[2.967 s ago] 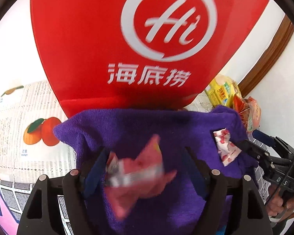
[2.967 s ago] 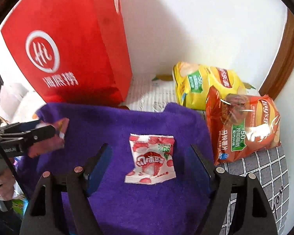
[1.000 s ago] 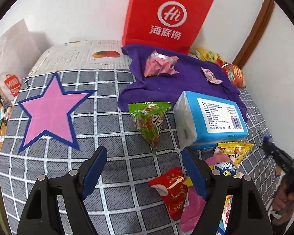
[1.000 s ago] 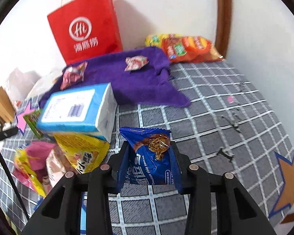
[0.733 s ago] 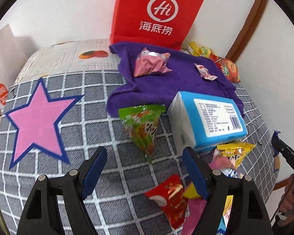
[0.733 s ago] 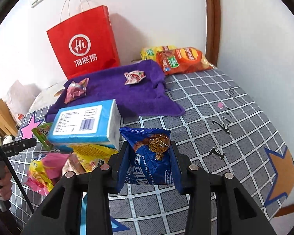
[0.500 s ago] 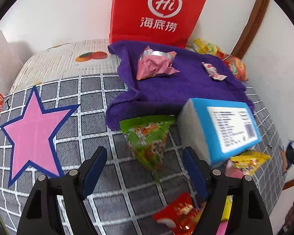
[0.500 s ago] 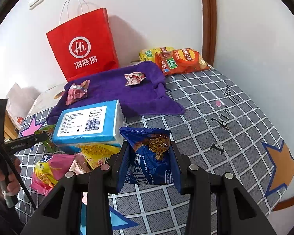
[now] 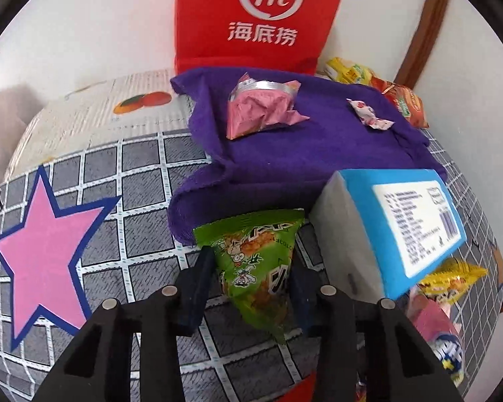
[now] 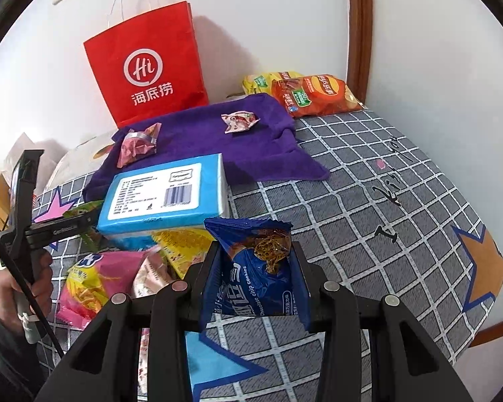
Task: Organize snacks
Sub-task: 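Grasp the blue cookie packet with the right gripper while the left grasps the green chip bag, then carry the blue packet and green chip bag with both grippers over the towel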
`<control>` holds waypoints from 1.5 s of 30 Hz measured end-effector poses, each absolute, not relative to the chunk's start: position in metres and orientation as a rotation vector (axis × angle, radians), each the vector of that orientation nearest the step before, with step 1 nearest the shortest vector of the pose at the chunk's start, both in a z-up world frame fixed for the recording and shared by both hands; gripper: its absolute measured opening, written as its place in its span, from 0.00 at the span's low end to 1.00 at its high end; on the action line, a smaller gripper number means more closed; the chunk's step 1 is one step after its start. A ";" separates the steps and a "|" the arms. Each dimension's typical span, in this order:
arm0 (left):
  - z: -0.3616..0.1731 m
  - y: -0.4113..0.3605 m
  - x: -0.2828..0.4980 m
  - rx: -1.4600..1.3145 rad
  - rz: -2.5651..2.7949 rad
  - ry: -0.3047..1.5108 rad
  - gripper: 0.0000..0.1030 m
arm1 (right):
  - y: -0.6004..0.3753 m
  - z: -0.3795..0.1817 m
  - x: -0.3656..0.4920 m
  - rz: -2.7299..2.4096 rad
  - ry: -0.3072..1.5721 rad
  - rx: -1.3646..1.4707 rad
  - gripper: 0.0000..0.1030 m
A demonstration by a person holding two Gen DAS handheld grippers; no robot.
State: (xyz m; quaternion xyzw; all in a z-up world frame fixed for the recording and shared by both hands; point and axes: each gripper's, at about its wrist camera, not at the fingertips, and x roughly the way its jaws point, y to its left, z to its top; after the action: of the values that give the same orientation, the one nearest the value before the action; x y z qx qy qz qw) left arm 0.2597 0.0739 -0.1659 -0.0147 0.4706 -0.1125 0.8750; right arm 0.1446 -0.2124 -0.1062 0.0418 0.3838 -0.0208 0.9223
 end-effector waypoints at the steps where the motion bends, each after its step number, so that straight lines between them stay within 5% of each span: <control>1: -0.162 0.075 0.256 -0.039 -0.240 0.978 0.37 | -0.210 -0.105 0.141 -0.036 0.785 0.090 0.38; 23: -0.053 0.061 0.140 -0.034 -0.291 0.858 0.37 | -0.176 -0.053 0.089 0.145 0.718 0.043 0.38; 45: -0.022 0.043 0.222 -0.009 -0.270 0.805 0.37 | -0.177 -0.017 0.167 0.189 0.690 0.020 0.38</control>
State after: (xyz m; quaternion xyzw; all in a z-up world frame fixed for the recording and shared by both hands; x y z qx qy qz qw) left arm 0.2216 0.0431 -0.0216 -0.0045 0.3904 -0.1310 0.9113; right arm 0.1674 -0.1769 -0.0174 0.0096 0.3375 0.0926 0.9367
